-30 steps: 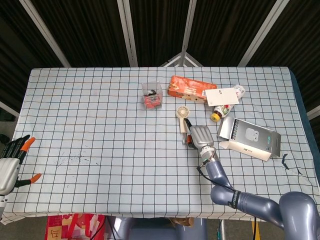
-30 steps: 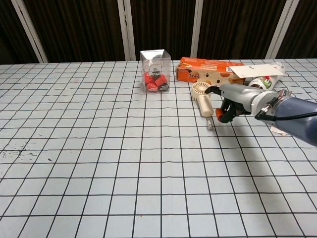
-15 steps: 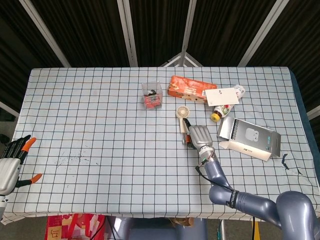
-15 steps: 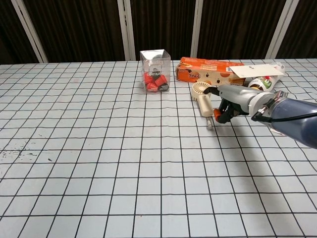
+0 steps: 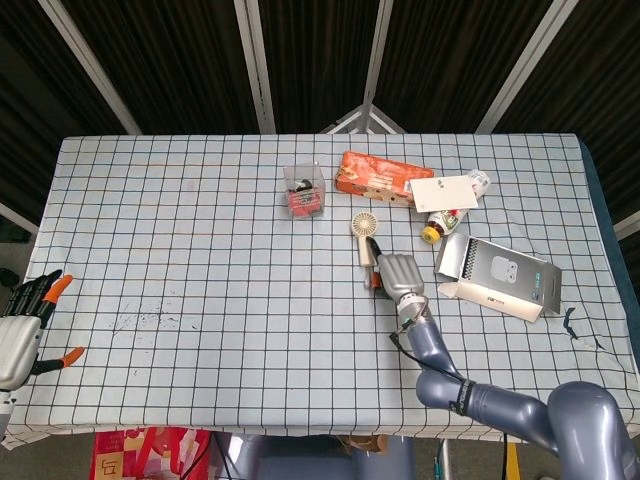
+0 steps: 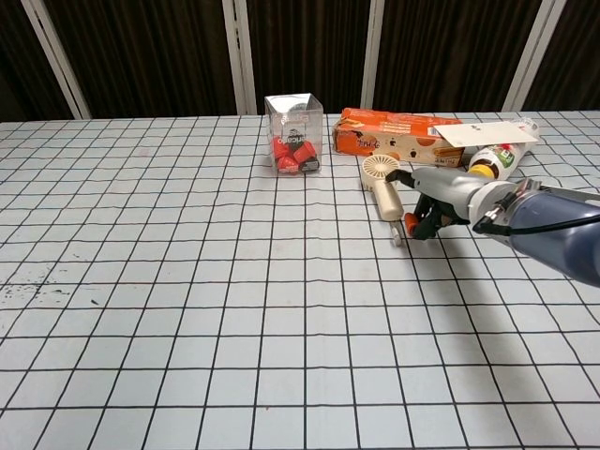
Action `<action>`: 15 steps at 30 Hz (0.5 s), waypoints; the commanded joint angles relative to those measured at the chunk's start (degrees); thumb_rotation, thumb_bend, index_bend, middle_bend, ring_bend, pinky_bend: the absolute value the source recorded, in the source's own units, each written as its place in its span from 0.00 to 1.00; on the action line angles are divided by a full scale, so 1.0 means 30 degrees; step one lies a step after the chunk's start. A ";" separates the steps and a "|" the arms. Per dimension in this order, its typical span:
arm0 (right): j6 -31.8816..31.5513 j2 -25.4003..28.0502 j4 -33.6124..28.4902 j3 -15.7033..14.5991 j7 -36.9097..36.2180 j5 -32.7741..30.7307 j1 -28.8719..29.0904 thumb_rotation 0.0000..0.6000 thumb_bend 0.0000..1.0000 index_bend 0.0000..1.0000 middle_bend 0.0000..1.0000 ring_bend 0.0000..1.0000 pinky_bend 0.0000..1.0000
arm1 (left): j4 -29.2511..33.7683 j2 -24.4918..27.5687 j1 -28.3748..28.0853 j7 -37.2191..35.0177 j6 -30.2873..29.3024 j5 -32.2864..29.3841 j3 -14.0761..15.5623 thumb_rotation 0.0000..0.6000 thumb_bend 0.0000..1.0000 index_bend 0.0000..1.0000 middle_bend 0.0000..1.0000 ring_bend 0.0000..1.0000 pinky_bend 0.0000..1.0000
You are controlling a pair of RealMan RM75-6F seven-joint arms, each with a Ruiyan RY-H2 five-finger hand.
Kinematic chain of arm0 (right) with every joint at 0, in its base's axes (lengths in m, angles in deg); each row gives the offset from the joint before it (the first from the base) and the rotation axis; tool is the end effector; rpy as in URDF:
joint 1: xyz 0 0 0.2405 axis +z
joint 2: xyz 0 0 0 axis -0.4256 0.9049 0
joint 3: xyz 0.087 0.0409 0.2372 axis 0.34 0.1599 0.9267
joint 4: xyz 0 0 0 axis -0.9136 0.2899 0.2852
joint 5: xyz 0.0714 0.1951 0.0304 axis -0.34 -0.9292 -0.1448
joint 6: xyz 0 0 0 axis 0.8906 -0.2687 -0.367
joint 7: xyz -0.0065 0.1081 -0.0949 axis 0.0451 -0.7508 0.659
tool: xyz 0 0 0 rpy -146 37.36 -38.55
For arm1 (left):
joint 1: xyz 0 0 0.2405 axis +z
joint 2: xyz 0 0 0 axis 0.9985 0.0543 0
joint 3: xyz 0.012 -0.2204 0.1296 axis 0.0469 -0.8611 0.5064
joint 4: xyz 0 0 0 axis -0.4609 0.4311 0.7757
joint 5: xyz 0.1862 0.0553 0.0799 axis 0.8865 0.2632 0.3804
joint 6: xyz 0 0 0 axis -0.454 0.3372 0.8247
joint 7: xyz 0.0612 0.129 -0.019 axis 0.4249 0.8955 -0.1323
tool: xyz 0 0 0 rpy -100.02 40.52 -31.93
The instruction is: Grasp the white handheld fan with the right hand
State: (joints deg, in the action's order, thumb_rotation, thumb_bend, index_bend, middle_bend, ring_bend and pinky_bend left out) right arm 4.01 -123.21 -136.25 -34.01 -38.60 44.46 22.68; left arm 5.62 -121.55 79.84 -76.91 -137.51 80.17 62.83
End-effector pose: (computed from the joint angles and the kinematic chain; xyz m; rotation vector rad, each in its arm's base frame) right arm -0.1606 -0.3788 -0.0669 1.6545 -1.2290 0.7415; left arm -0.3021 0.1858 0.1546 -1.4428 -0.9818 -0.9210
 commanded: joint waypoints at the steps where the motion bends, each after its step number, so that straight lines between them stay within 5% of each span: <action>1: 0.0057 -0.0116 0.0052 -0.0094 0.0042 -0.0042 0.0012 1.00 0.70 0.00 0.80 0.91 0.91 | -0.0003 0.0000 0.0001 -0.0006 0.0003 -0.0004 0.0003 1.00 0.05 0.00 0.00 0.00 0.00; 15: 0.0088 -0.0617 0.0640 -0.0831 0.0785 -0.0538 -0.0125 1.00 0.70 0.00 0.80 0.91 0.91 | 0.0020 0.0042 0.0000 -0.0126 -0.0012 0.0012 0.0010 1.00 0.05 0.00 0.00 0.00 0.00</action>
State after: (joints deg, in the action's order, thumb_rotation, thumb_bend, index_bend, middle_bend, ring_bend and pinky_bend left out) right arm 4.32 -125.05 -134.31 -36.48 -36.29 42.89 22.34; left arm 5.68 -121.42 79.84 -77.29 -137.55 80.20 62.86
